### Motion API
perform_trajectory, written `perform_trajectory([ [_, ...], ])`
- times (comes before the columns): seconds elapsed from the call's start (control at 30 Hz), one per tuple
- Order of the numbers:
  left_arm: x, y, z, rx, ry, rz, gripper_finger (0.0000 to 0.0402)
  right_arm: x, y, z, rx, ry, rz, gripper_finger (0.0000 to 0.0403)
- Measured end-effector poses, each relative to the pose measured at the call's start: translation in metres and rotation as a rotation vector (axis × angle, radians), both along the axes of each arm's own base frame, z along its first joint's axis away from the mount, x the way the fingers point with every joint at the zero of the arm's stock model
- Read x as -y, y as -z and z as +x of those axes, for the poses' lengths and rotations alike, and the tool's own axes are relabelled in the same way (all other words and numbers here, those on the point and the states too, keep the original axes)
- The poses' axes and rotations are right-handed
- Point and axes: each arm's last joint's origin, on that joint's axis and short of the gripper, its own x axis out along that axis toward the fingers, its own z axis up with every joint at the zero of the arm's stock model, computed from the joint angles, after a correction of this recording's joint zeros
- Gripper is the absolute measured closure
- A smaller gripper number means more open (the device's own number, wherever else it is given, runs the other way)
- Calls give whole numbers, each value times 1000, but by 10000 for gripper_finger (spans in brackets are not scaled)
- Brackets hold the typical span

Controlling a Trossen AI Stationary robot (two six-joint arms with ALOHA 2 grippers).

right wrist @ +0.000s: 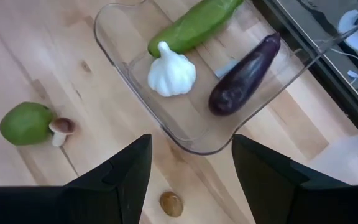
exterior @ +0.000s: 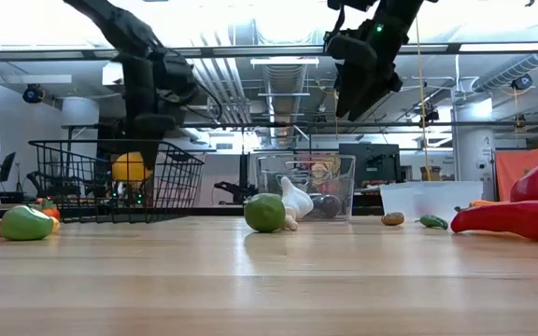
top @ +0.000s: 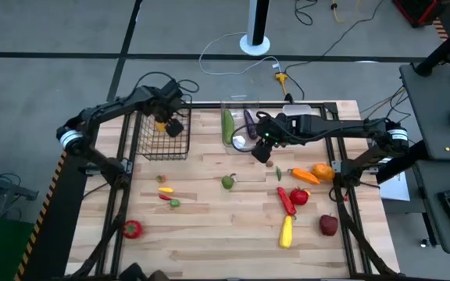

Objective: Sort produce into baskets
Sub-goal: Put the yellow lemon into the black wire basket, then put the red tomato into the black wire basket

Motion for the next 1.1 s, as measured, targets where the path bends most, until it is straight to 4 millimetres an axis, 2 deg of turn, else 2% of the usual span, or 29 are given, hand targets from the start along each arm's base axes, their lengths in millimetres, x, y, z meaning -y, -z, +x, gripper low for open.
perform_trajectory([
  [0.3, -11, 22, 6, -131, -33, 35, 167, -1, -1, 1, 10, -9, 8, 188],
  [0.7, -12, 15, 7, -104, 10, 76, 120, -1, -10, 3, 42, -6, 12, 188],
  [0.87, -6, 3, 4, -71, 13, 108, 119, -2, -16, 3, 64, 6, 36, 188],
  [1.0, 7, -19, 1, 9, 24, 166, 119, -4, -25, 3, 87, 9, 115, 188],
  [1.1, 24, -40, -1, 109, 52, 193, 123, -9, -26, -1, 58, 57, 196, 188],
])
